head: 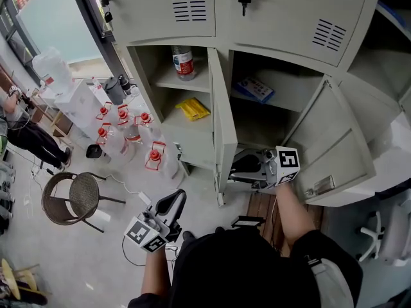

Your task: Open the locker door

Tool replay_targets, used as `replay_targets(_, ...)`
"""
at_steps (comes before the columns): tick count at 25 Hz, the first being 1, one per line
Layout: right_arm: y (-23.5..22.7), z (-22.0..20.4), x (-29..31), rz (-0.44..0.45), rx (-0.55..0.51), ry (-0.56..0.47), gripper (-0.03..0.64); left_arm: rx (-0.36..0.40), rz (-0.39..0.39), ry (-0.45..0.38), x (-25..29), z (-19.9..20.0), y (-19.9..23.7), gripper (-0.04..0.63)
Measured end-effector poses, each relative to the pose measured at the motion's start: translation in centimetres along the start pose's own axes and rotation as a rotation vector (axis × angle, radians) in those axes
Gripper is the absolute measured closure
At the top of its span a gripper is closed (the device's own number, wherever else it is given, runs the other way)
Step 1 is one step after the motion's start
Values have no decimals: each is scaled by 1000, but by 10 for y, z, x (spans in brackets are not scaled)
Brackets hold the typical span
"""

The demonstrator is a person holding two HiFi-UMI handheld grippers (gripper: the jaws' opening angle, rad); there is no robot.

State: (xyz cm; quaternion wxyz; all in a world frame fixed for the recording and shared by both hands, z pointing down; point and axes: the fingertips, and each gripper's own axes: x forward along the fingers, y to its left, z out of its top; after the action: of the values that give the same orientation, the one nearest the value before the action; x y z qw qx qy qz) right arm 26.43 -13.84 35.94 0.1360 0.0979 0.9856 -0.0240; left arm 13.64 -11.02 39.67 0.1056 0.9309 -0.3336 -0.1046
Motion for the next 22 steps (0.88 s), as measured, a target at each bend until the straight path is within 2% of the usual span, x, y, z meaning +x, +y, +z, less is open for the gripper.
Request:
replay_targets(14,0,2,-2,-12,-7,-9,560,-8,-12,-3,-1,-1,1,577)
replay_targets(22,-1,2,12,-167,-146,27,551,-8,-45,1,-2,2,2,577)
